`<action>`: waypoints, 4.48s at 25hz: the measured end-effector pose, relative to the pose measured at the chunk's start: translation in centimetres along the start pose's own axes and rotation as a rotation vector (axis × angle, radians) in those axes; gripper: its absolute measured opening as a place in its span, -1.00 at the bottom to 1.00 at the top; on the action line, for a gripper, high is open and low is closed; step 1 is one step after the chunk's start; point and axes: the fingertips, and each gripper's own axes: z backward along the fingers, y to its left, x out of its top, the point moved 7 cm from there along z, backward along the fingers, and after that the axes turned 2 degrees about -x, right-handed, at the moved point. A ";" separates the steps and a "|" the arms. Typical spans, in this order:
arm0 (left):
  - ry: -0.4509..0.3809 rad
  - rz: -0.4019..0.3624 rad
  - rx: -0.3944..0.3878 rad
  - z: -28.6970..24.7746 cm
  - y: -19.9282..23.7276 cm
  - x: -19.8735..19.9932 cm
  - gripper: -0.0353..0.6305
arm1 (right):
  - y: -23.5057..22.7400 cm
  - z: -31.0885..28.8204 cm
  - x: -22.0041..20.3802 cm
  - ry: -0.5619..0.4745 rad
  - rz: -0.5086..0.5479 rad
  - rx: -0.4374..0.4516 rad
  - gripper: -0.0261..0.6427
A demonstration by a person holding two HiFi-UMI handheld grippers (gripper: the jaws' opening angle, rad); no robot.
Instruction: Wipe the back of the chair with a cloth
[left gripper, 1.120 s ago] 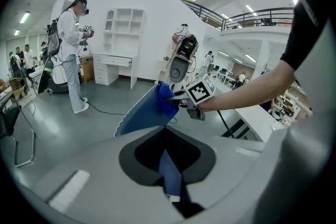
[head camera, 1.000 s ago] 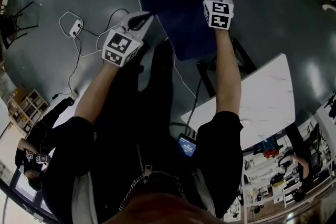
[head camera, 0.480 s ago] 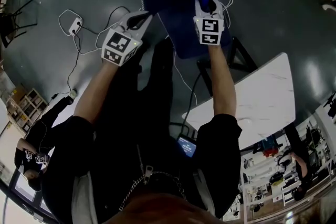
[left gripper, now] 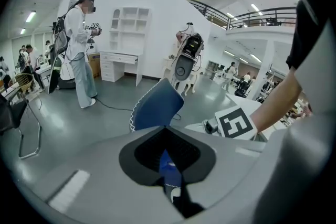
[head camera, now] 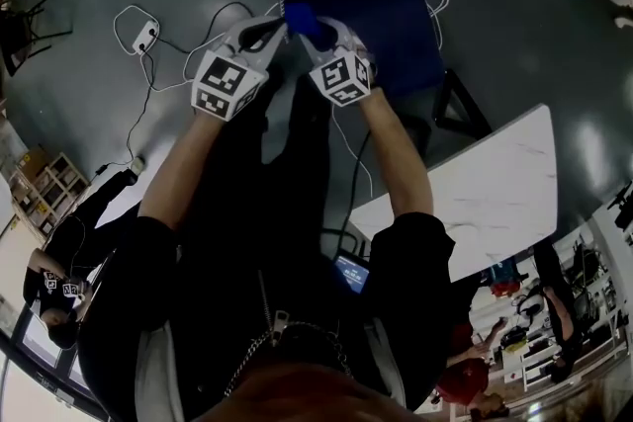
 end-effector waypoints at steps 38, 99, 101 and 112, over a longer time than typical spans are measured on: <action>0.034 0.011 -0.001 -2.0 -0.6 0.3 -0.87 | -11.5 0.3 -2.6 0.086 -0.065 -0.167 -0.60; 0.094 0.003 -0.039 -3.1 -1.4 -1.5 -0.87 | -11.1 6.0 -7.0 0.064 -0.240 -0.261 -0.60; 0.092 0.018 -0.034 -2.7 -1.1 -1.9 -0.87 | -7.3 3.9 -6.8 0.094 -0.166 -0.130 -0.60; 0.091 0.043 0.017 -1.3 0.4 -3.6 -0.87 | 2.6 -4.5 -6.8 0.191 0.090 0.212 -0.60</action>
